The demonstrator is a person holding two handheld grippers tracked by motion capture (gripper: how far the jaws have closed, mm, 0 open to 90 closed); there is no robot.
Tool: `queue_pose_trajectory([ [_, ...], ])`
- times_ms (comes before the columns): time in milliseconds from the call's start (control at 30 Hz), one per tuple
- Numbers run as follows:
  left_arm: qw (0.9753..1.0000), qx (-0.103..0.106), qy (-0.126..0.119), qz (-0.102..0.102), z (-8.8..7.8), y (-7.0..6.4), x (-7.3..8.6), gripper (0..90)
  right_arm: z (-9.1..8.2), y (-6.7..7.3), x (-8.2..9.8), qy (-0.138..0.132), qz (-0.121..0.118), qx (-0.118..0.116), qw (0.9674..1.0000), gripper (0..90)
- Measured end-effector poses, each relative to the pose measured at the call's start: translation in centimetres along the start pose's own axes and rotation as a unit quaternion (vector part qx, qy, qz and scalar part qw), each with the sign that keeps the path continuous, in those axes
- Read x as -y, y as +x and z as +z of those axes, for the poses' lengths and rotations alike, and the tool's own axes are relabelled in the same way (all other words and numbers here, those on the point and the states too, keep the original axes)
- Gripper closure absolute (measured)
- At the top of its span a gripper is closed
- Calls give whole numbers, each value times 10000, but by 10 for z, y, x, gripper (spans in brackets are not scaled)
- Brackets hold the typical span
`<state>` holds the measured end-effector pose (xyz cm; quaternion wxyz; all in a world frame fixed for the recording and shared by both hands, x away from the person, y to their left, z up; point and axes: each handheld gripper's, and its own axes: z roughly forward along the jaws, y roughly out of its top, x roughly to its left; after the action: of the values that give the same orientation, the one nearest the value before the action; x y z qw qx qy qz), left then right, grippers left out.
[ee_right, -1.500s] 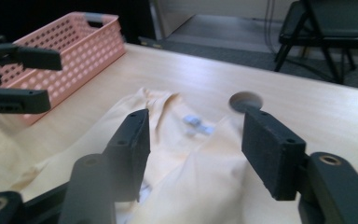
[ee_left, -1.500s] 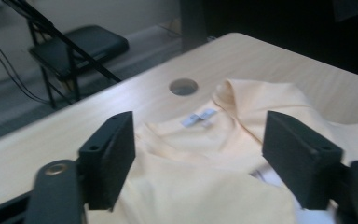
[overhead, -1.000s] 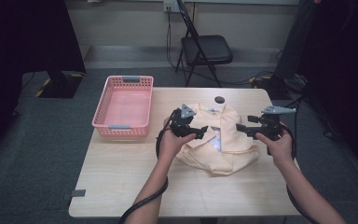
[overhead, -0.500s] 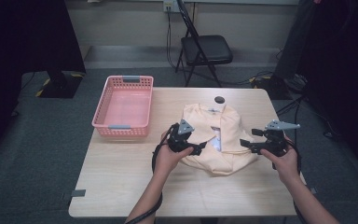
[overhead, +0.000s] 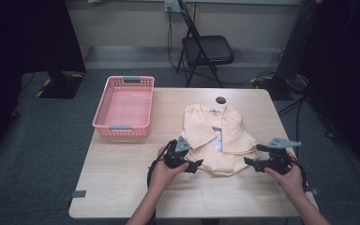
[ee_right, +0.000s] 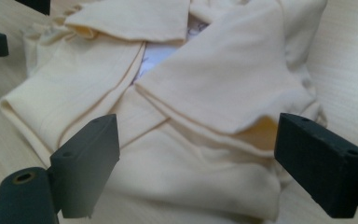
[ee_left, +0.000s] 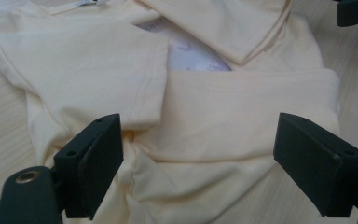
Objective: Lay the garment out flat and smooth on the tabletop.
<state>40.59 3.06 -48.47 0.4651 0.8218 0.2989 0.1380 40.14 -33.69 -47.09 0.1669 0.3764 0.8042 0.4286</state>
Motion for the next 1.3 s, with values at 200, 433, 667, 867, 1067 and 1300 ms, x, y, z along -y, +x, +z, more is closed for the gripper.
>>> queue_pose_trajectory([
  [200,9999,-23,123,68,-4,-3,17,156,2,5,17,222,-113,33,9997,131],
  [433,9995,-54,245,167,-4,-3,29,155,5,6,31,551,-313,92,9979,107],
  [667,9990,-100,312,313,-3,-5,32,153,6,5,32,710,-309,69,9970,98],
  [867,9990,-87,273,345,-3,-5,34,149,6,5,32,716,-299,69,9970,95],
  [1067,9990,-86,273,349,-3,-5,34,147,6,7,32,710,-286,119,9970,96],
  [1300,9990,-79,273,345,-3,-5,34,147,1,12,20,638,-260,147,9975,110],
])
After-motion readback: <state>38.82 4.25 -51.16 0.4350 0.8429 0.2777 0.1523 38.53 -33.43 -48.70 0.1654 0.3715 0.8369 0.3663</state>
